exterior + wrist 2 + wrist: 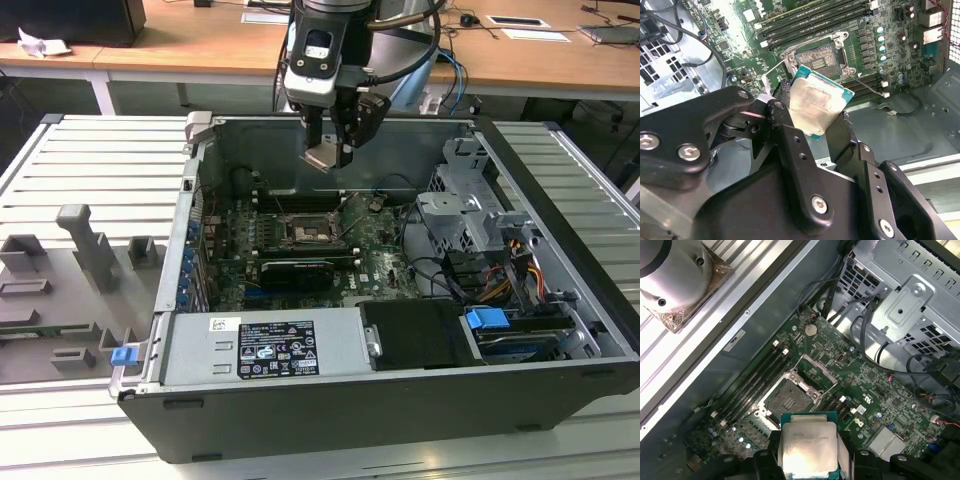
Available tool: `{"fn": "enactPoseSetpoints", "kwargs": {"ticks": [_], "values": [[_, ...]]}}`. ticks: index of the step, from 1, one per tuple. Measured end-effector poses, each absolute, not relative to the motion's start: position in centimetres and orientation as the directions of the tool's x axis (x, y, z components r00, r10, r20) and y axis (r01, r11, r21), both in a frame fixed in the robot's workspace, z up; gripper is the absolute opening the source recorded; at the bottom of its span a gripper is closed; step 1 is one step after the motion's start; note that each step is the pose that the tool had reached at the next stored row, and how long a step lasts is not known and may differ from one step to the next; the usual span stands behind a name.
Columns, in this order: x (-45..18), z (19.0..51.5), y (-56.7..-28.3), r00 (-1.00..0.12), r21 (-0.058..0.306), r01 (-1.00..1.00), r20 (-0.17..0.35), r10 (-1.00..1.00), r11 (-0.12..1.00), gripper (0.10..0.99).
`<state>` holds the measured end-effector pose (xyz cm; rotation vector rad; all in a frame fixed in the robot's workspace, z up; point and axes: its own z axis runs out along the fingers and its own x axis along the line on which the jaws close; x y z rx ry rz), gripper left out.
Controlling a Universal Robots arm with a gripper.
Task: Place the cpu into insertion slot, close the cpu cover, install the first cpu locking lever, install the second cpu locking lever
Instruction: 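Place the cpu into insertion slot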
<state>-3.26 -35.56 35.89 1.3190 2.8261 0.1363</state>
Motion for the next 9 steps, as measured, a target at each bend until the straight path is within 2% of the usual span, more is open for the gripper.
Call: {"fn": "enactPoseSetpoints", "kwargs": {"ticks": [9], "values": [[-3.26,35.87,-35.56,-0.602,0.087,0.797,0.019,0.798,0.598,0.529]]}}
